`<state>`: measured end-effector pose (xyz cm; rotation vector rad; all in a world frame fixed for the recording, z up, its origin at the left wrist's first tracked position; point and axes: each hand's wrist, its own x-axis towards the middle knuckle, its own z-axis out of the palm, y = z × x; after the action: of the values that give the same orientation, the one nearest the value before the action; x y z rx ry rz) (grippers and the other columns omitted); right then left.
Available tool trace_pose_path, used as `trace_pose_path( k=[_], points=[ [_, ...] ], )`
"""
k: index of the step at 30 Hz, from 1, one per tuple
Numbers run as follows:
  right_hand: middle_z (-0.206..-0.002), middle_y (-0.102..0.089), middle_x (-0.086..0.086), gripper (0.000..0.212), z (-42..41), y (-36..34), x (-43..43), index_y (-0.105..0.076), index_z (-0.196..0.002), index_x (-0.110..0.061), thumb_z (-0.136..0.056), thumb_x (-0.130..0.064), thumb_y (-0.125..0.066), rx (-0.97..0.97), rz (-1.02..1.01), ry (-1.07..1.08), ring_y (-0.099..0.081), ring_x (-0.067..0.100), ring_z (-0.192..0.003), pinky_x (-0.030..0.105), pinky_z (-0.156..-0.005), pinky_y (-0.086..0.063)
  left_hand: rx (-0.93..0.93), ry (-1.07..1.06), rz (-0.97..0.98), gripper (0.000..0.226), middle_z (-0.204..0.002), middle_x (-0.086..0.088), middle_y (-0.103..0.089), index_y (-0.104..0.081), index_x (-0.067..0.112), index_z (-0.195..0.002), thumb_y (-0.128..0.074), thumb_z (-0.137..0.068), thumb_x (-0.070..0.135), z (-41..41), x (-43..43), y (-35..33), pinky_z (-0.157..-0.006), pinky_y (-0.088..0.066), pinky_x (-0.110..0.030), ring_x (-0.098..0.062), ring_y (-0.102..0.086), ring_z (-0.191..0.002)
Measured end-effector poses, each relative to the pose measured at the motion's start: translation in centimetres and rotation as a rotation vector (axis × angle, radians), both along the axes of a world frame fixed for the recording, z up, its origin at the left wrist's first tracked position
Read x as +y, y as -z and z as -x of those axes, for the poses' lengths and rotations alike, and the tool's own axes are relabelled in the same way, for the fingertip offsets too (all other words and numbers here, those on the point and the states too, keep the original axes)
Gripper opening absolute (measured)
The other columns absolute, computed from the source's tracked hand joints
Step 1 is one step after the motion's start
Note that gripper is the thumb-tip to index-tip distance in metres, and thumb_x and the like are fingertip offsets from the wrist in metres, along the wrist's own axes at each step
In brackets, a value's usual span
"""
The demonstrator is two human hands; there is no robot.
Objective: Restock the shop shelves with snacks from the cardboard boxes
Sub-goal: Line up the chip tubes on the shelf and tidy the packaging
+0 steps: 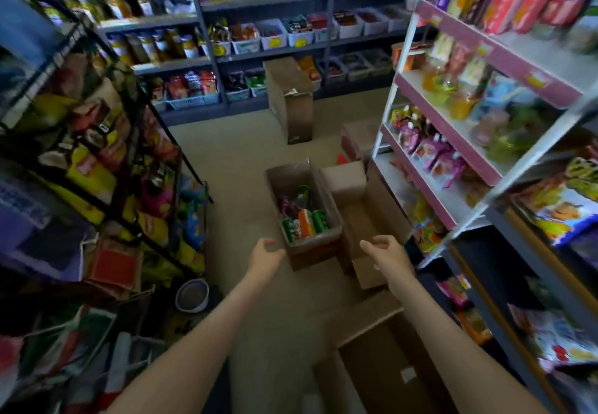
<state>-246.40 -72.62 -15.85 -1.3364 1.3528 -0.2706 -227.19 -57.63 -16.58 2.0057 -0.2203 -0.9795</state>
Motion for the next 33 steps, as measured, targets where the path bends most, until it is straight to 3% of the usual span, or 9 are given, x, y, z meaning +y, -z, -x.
trace_pose_path(
  k=[4,7,11,13,21,25,29,31,33],
  points=[
    [-0.123,-0.054,0.005,0.047,-4.4,2.9,-5.1,-0.048,-0.131,-0.015,-0.091,-0.03,-0.066,0.039,-0.006,0.017,-0.053,0.017,-0.099,0.03,-0.081,-0.047,0.054,-0.016,0.022,0.028,-0.123,-0.021,-0.057,-0.048,0.014,-0.116,-0.059,-0.092,0.006,-5.3,-5.3,2.1,-0.095,-0.048,-0.046,-0.036,-0.057,-0.113],
    [-0.125,-0.054,0.005,0.047,-8.6,5.4,-8.9,-0.046,-0.132,-0.017,-0.091,-0.03,-0.065,0.069,-0.038,0.027,-0.054,0.021,-0.109,0.033,-0.087,-0.048,0.088,-0.015,0.01,0.032,-0.124,-0.023,-0.056,-0.047,0.015,-0.119,-0.059,-0.091,0.005,-9.9,-9.1,4.5,-0.093,-0.048,-0.047,-0.039,-0.056,-0.116],
    [-0.119,-0.057,0.006,0.045,-15.6,9.3,-14.2,-0.047,-0.13,-0.015,-0.091,-0.027,-0.066,0.112,-0.126,-0.017,-0.056,0.025,-0.109,0.043,-0.097,-0.049,0.132,-0.04,-0.053,0.036,-0.126,-0.022,-0.056,-0.048,0.011,-0.126,-0.058,-0.093,0.006,-16.8,-14.2,8.5,-0.061,-0.049,-0.031,-0.03,-0.058,-0.097],
    [-0.114,-0.056,0.004,0.045,-19.1,11.3,-16.6,-0.048,-0.129,-0.013,-0.091,-0.028,-0.066,0.149,-0.15,-0.042,-0.056,0.024,-0.107,0.041,-0.095,-0.049,0.149,-0.043,-0.083,0.037,-0.126,-0.024,-0.055,-0.047,0.008,-0.129,-0.057,-0.093,0.005,-20.1,-16.9,10.9,-0.058,-0.045,-0.028,-0.025,-0.055,-0.083],
    [-0.102,-0.052,-0.005,0.034,-29.1,20.9,-25.2,-0.048,-0.125,-0.016,-0.095,-0.026,-0.06,0.293,-0.226,-0.075,-0.053,0.01,-0.09,0.025,-0.072,-0.043,0.23,0.005,-0.176,0.031,-0.098,-0.013,-0.058,-0.047,0.008,-0.121,-0.055,-0.092,0.002,-28.5,-27.7,21.6,-0.055,-0.041,-0.023,-0.016,-0.052,-0.073],
    [-0.097,-0.052,-0.009,0.027,-32.7,27.8,-29.7,-0.049,-0.117,-0.021,-0.094,-0.025,-0.062,0.353,-0.277,-0.008,-0.053,0.007,-0.087,0.026,-0.074,-0.044,0.274,0.032,-0.221,0.033,-0.084,-0.003,-0.057,-0.049,0.007,-0.121,-0.06,-0.09,0.003,-31.7,-33.9,29.9,-0.058,-0.042,-0.027,-0.015,-0.052,-0.066],
    [-0.107,-0.059,0.001,0.024,-36.6,37.0,-33.2,-0.051,-0.114,-0.021,-0.093,-0.025,-0.062,0.389,-0.301,0.04,-0.056,0.016,-0.095,0.03,-0.08,-0.047,0.232,0.061,-0.235,0.044,-0.102,-0.001,-0.06,-0.047,0.016,-0.134,-0.062,-0.093,0.02,-34.6,-39.7,39.3,-0.077,-0.051,-0.034,-0.013,-0.057,-0.08],
    [-0.108,-0.061,0.005,0.021,-38.7,42.6,-34.6,-0.052,-0.113,-0.019,-0.094,-0.021,-0.062,0.346,-0.328,0.058,-0.056,0.016,-0.091,0.027,-0.073,-0.045,0.183,0.084,-0.247,0.052,-0.102,0.005,-0.058,-0.038,0.024,-0.144,-0.057,-0.096,0.033,-36.0,-42.0,44.3,-0.08,-0.045,-0.029,-0.013,-0.056,-0.091],
    [-0.101,-0.06,0.0,0.026,-40.7,48.3,-35.7,-0.054,-0.118,-0.017,-0.094,-0.024,-0.061,0.319,-0.365,0.075,-0.055,0.013,-0.088,0.029,-0.078,-0.043,0.141,0.116,-0.294,0.054,-0.115,-0.001,-0.058,-0.033,0.029,-0.148,-0.05,-0.098,0.039,-37.1,-43.8,49.6,-0.081,-0.043,-0.029,-0.017,-0.057,-0.1]
  ],
)
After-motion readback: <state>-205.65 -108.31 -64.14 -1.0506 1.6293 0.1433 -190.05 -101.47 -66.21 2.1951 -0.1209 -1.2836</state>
